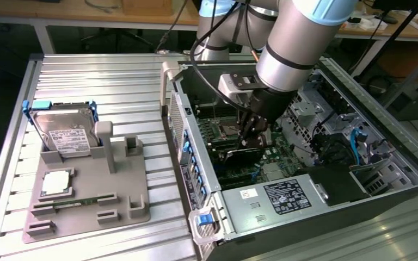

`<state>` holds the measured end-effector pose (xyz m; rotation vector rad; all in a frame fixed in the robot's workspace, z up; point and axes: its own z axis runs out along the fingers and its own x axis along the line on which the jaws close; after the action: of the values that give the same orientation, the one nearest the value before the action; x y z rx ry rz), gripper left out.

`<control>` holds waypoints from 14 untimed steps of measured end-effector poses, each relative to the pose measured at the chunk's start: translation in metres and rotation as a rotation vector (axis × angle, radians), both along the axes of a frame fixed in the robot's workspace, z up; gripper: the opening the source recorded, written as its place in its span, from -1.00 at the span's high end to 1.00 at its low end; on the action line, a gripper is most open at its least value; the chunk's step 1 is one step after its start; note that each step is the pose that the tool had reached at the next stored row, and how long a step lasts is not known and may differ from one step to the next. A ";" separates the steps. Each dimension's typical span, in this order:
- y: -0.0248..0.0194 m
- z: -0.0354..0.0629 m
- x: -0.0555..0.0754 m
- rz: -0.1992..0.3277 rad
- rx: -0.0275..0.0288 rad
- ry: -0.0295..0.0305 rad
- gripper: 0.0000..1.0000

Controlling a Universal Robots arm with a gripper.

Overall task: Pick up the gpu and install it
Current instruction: 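Press down on the gpu until it lock into place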

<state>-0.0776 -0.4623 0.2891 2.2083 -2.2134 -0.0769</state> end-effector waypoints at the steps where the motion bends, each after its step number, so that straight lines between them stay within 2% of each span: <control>1: 0.0000 0.0000 0.000 0.000 0.0000 0.0000 0.79; 9: 0.0000 0.0000 0.000 0.000 0.0000 0.0000 0.79; 14: 0.0003 -0.0105 -0.001 0.000 -0.0002 0.0000 0.79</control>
<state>-0.0784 -0.4619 0.2785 2.2082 -2.2132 -0.0767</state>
